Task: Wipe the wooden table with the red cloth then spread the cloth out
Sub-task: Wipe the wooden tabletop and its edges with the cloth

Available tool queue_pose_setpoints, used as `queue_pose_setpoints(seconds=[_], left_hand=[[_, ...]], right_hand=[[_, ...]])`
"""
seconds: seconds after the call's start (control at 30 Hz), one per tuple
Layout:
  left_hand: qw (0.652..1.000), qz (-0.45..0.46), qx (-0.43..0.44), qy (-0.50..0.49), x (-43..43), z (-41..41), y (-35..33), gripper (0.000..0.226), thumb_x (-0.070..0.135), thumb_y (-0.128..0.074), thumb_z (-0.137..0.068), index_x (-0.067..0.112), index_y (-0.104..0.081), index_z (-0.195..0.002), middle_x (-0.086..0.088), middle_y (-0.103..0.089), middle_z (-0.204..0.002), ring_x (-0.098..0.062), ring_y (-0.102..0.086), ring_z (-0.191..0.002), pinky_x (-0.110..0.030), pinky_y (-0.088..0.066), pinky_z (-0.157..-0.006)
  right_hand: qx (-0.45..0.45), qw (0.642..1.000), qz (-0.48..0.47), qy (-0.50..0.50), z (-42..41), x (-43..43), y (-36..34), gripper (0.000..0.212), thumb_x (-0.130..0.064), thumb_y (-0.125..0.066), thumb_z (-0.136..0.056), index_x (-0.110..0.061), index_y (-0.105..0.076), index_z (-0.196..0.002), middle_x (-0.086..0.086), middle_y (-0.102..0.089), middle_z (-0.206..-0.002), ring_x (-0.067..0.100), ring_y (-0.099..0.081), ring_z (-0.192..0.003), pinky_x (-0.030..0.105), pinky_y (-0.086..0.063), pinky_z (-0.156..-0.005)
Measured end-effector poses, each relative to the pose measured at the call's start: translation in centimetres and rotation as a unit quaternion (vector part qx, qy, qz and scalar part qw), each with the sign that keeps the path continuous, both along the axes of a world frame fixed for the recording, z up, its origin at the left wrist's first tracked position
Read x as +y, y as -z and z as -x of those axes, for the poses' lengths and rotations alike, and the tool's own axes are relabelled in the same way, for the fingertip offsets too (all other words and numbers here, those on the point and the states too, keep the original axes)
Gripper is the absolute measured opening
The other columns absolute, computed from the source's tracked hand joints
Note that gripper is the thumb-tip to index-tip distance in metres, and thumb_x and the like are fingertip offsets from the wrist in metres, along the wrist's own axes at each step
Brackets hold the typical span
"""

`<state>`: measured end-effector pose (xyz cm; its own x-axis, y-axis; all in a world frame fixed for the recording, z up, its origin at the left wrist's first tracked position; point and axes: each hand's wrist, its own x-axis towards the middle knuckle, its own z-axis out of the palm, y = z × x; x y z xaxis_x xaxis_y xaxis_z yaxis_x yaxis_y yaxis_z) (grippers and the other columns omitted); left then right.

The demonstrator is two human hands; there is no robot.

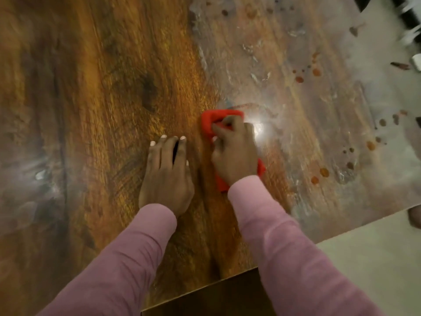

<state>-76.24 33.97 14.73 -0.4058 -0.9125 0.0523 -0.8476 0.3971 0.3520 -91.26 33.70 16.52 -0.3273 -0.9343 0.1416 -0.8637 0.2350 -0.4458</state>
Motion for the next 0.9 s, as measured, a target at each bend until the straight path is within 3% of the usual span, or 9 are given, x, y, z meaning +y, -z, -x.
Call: queue_pose_setpoints(seconds=[0.1, 0.23, 0.3, 0.37, 0.47, 0.53, 0.73, 0.8, 0.9], left_hand=[[1.000, -0.014, 0.017, -0.007, 0.1, -0.3, -0.2, 0.051, 0.019, -0.032, -0.094, 0.000, -0.040, -0.141, -0.021, -0.042, -0.142, -0.039, -0.032, -0.137, -0.048, -0.014, -0.117], [0.996, -0.046, 0.072, -0.017, -0.1, -0.5, -0.7, 0.050, 0.019, -0.033, -0.096, 0.003, -0.040, -0.142, -0.018, -0.039, -0.145, -0.035, -0.026, -0.141, -0.044, -0.008, -0.117], [0.992, -0.056, 0.107, -0.038, -0.9, -0.3, -1.0, 0.049, 0.020, -0.031, -0.096, 0.004, -0.040, -0.142, -0.016, -0.038, -0.146, -0.032, -0.023, -0.142, -0.042, -0.006, -0.118], [0.990, -0.041, 0.122, -0.054, -2.9, 0.2, -1.2, 0.046, 0.017, -0.033, -0.098, 0.004, -0.041, -0.141, -0.016, -0.039, -0.145, -0.033, -0.023, -0.141, -0.041, -0.007, -0.118], [0.994, -0.007, 0.101, -0.045, -8.1, 2.2, -1.1, 0.045, 0.012, -0.039, -0.096, 0.002, -0.042, -0.140, -0.019, -0.039, -0.144, -0.036, -0.024, -0.140, -0.045, -0.009, -0.119], [0.998, 0.018, 0.060, -0.032, -12.0, 3.5, -1.0, 0.047, 0.014, -0.038, -0.095, 0.003, -0.040, -0.141, -0.019, -0.039, -0.144, -0.036, -0.024, -0.140, -0.045, -0.008, -0.119], [0.999, 0.041, -0.007, 0.013, -15.8, 3.7, 0.4, 0.052, 0.016, -0.033, -0.093, 0.001, -0.036, -0.143, -0.019, -0.037, -0.143, -0.037, -0.024, -0.139, -0.048, -0.010, -0.118], [0.999, 0.044, -0.002, 0.017, -15.7, 3.7, 0.6, 0.052, 0.015, -0.034, -0.093, 0.000, -0.036, -0.142, -0.019, -0.037, -0.143, -0.037, -0.024, -0.138, -0.047, -0.011, -0.118], [0.999, 0.031, 0.011, 0.007, -15.8, 3.8, 0.3, 0.052, 0.015, -0.034, -0.093, 0.001, -0.034, -0.143, -0.019, -0.036, -0.144, -0.036, -0.023, -0.139, -0.046, -0.010, -0.119]], right_hand=[[0.054, 0.992, -0.006, -0.113, 1.1, -0.1, 0.0, 0.027, -0.009, -0.059, -0.083, -0.016, -0.071, -0.106, 0.005, -0.058, -0.116, 0.032, -0.049, -0.104, 0.039, -0.045, -0.085], [0.027, 0.988, -0.031, 0.146, 5.7, -3.5, -0.3, 0.030, -0.011, -0.052, -0.088, -0.017, -0.069, -0.112, 0.005, -0.053, -0.125, 0.032, -0.042, -0.113, 0.041, -0.042, -0.095], [0.014, 0.975, -0.031, 0.220, 5.1, -4.7, -0.4, 0.030, -0.014, -0.051, -0.088, -0.018, -0.070, -0.111, 0.003, -0.051, -0.124, 0.031, -0.040, -0.116, 0.038, -0.041, -0.096], [0.005, 0.987, -0.025, 0.156, 2.8, -4.7, -0.4, 0.029, -0.012, -0.054, -0.086, -0.018, -0.071, -0.108, 0.003, -0.053, -0.120, 0.032, -0.042, -0.114, 0.039, -0.042, -0.094], [0.014, 0.999, -0.015, -0.038, -0.3, -3.0, -0.1, 0.029, -0.009, -0.058, -0.081, -0.018, -0.071, -0.105, 0.003, -0.056, -0.115, 0.030, -0.047, -0.102, 0.037, -0.045, -0.084], [0.035, 0.996, -0.012, -0.086, 0.9, -3.2, -0.1, 0.028, -0.010, -0.060, -0.082, -0.018, -0.071, -0.106, 0.003, -0.057, -0.115, 0.028, -0.048, -0.100, 0.035, -0.044, -0.079], [0.020, 0.978, -0.018, 0.206, 6.0, -7.9, -0.2, 0.031, -0.011, -0.053, -0.087, -0.017, -0.070, -0.113, 0.004, -0.054, -0.123, 0.031, -0.042, -0.113, 0.042, -0.042, -0.095], [0.017, 0.973, -0.015, 0.231, 5.5, -8.8, -0.1, 0.031, -0.012, -0.053, -0.086, -0.017, -0.070, -0.111, 0.003, -0.054, -0.121, 0.030, -0.042, -0.113, 0.040, -0.040, -0.093], [0.006, 0.990, -0.010, 0.139, 4.4, -7.8, -0.2, 0.030, -0.010, -0.054, -0.087, -0.018, -0.070, -0.111, 0.002, -0.054, -0.119, 0.028, -0.042, -0.108, 0.034, -0.038, -0.088]])
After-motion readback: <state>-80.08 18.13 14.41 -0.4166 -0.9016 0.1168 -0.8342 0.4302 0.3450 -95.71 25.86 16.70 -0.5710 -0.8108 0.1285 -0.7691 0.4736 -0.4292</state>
